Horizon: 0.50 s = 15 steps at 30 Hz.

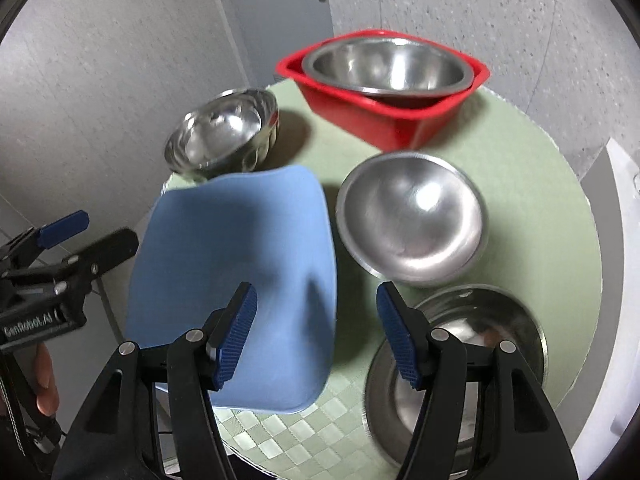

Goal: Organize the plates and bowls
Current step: 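Move both grippers to the light blue plate and grasp its edge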

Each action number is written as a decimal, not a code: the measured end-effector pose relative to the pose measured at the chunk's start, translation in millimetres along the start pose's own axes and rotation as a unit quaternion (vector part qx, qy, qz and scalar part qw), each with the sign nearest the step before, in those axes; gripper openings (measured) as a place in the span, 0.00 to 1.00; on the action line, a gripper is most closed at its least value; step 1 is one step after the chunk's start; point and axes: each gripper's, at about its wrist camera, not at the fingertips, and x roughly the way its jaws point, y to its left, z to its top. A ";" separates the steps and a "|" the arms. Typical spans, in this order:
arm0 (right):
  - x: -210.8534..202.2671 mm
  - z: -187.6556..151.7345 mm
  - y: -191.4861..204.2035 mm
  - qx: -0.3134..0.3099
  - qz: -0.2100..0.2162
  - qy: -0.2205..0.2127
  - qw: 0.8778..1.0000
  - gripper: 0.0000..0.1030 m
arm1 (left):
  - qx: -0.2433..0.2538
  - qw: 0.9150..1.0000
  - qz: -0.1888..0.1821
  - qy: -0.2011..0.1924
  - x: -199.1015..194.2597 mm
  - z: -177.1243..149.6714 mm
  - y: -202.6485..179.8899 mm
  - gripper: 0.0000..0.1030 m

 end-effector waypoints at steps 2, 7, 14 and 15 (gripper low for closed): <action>5.0 -1.4 4.0 -0.002 -0.005 0.004 1.000 0.62 | -0.001 1.000 -0.004 0.009 4.3 -5.6 5.6 0.89; 17.9 -5.3 12.0 -0.009 -0.026 0.015 1.000 0.62 | 0.003 0.999 -0.007 0.032 22.8 -11.6 10.8 0.81; 31.1 -4.1 19.1 -0.022 -0.036 0.032 0.999 0.60 | 0.018 0.998 -0.032 0.052 42.6 -15.2 8.8 0.55; 32.8 -4.8 20.1 -0.022 -0.035 0.034 0.999 0.59 | 0.021 0.997 -0.038 0.056 45.3 -14.8 6.3 0.50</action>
